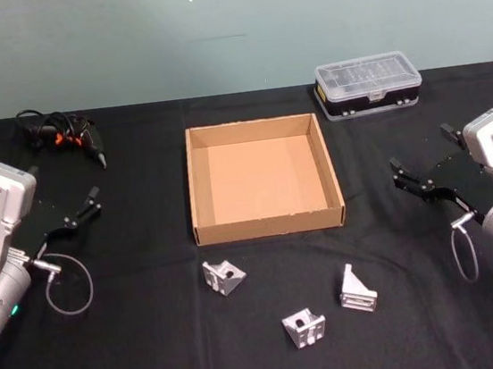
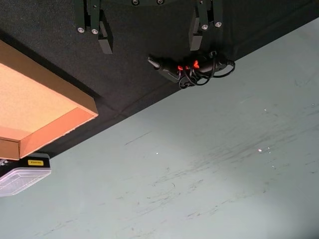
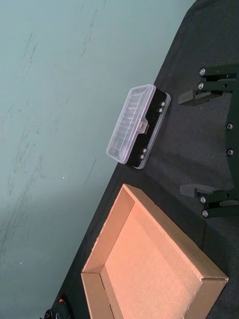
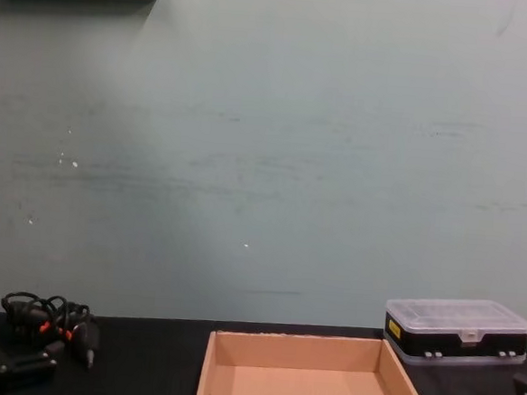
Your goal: Use one hand to pick up the angle iron from the table and place it into the box.
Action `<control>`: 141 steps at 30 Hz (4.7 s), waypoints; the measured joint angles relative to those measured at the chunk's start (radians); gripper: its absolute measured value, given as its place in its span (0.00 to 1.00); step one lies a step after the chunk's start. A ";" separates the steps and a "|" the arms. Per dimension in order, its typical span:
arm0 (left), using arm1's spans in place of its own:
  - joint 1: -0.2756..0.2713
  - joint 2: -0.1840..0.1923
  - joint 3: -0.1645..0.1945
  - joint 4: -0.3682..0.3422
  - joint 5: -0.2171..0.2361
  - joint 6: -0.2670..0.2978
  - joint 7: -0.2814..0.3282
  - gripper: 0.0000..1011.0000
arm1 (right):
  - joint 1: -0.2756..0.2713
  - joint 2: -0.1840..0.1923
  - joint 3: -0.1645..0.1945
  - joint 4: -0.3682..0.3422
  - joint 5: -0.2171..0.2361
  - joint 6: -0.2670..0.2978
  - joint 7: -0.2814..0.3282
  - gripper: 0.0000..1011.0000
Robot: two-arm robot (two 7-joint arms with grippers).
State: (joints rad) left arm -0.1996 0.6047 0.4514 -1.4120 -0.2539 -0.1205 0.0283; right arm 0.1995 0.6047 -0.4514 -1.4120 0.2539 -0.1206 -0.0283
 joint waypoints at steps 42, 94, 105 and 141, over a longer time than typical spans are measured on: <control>0.000 0.000 0.000 0.000 0.000 0.000 0.000 0.99 | 0.000 0.000 0.000 0.000 0.000 0.000 0.000 0.99; 0.000 0.000 0.000 0.000 0.000 0.000 0.000 0.99 | -0.280 0.226 0.318 -0.352 0.357 0.118 0.374 0.99; 0.000 0.000 0.000 0.000 0.000 0.000 0.000 0.99 | -0.350 0.335 0.334 -0.427 0.391 0.212 0.542 0.99; 0.000 0.000 0.000 0.000 0.000 0.000 0.000 0.99 | -0.151 0.304 0.021 -0.331 0.179 0.300 0.714 0.99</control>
State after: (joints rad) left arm -0.1995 0.6047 0.4514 -1.4120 -0.2539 -0.1205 0.0283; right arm 0.0486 0.9090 -0.4306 -1.7433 0.4333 0.1795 0.6852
